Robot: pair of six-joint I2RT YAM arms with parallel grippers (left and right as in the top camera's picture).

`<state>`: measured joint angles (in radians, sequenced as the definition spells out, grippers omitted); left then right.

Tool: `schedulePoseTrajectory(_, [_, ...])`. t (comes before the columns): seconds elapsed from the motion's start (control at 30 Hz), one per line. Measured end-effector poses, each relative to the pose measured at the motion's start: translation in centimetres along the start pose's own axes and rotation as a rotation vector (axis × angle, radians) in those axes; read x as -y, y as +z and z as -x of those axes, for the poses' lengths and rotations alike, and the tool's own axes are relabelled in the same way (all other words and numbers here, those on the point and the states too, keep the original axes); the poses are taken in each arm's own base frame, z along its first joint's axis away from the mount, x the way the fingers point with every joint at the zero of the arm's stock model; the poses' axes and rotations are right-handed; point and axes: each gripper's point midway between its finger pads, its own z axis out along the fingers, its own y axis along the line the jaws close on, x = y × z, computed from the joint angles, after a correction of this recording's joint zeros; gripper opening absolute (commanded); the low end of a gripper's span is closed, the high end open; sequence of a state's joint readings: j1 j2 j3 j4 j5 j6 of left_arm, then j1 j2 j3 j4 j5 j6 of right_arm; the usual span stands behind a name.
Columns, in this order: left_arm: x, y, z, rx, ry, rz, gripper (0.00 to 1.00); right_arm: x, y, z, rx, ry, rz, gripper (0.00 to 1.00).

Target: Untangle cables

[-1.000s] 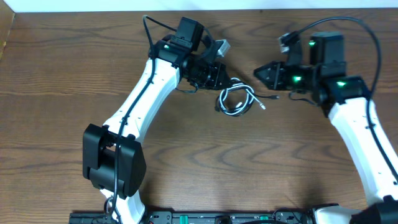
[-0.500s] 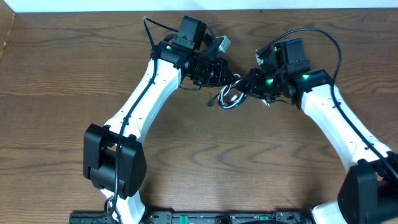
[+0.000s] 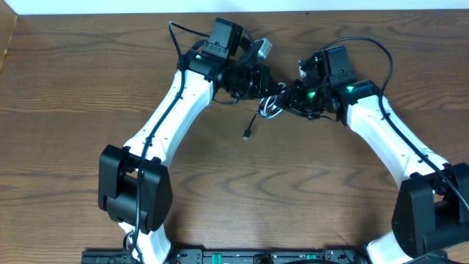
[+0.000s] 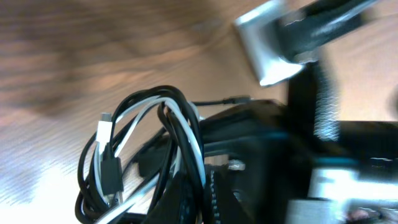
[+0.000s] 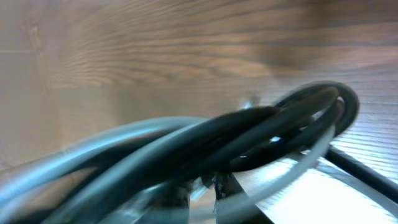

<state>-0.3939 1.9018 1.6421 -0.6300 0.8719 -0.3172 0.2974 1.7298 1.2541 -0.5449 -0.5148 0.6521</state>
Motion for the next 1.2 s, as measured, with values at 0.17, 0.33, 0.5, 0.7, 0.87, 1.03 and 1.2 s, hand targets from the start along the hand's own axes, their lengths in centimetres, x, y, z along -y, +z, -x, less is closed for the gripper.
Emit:
schedulePoseTrajectory(0.17, [2.5,-1.3,1.5,0.019,0.003,-0.184,0.08,2.0,0.5,0.6,0.023,0.034,-0.081,0.1])
schedulePoseTrajectory(0.33, [3.0,-2.5,1.8,0.003,-0.04,-0.293,0.07,2.7,0.2,1.6,0.041,0.058,-0.09,0.07])
schedulePoseTrajectory(0.5, [3.4,-5.0,2.4,-0.002,-0.053,-0.4,0.07,7.2,0.1,2.3,0.038,0.156,-0.19,0.06])
schedulePoseTrajectory(0.7, [2.4,-7.2,3.2,0.026,-0.08,-0.43,0.07,12.4,-0.7,2.2,0.024,0.252,-0.296,0.05])
schedulePoseTrajectory(0.87, [1.9,-6.6,2.8,0.024,-0.078,-0.395,0.07,13.1,-1.0,1.7,0.003,0.229,-0.321,0.02])
schedulePoseTrajectory(1.03, [-0.9,-3.1,0.7,-0.005,-0.141,-0.142,0.08,13.4,-1.1,0.2,-0.064,0.202,-0.333,0.03])
schedulePoseTrajectory(1.2, [-2.6,0.1,-1.4,-0.038,-0.063,0.107,0.08,15.4,-2.9,-2.8,-0.187,0.233,-0.41,0.01])
